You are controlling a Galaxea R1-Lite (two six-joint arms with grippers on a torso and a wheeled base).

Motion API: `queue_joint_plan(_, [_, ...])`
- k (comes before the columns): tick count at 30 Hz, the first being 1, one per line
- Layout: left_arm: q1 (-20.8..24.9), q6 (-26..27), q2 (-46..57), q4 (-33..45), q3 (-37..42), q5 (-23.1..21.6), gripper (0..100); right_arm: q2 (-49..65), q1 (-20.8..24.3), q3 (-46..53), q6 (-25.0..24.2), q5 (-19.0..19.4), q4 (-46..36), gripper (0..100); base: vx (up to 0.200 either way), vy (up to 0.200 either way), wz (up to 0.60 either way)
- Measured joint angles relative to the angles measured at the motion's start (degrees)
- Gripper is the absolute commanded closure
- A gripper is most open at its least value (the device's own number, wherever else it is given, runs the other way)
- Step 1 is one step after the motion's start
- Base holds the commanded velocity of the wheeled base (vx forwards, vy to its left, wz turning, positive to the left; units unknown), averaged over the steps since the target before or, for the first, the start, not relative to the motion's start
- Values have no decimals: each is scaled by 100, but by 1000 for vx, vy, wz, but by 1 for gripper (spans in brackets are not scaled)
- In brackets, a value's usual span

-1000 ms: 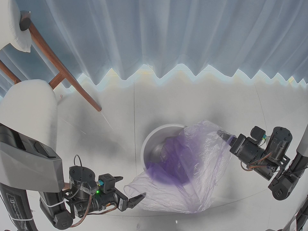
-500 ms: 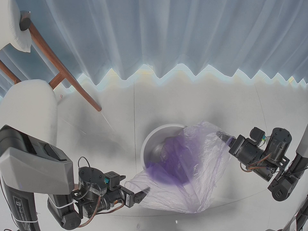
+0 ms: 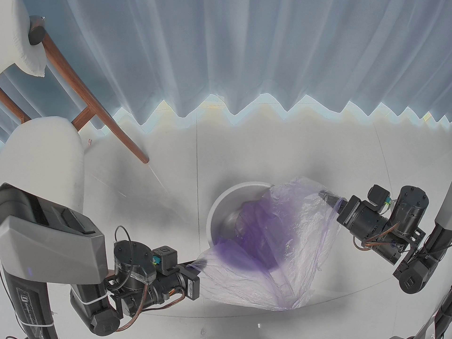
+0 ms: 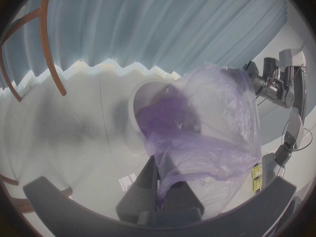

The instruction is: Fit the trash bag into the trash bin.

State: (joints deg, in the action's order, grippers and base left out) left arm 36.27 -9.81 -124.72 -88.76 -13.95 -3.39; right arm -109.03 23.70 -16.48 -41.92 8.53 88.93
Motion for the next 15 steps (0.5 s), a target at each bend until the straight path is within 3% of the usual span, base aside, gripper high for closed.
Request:
queue_joint_plan(7, [-61,-236,306,9,-74,-262,100,234,-269,-221,-35,400,-1129,100,0,0,0])
queue_joint_plan(15, [-46,-305,474,49,-124,-444,100,812,-534,-1075,-33,941,-3784,100,0,0,0])
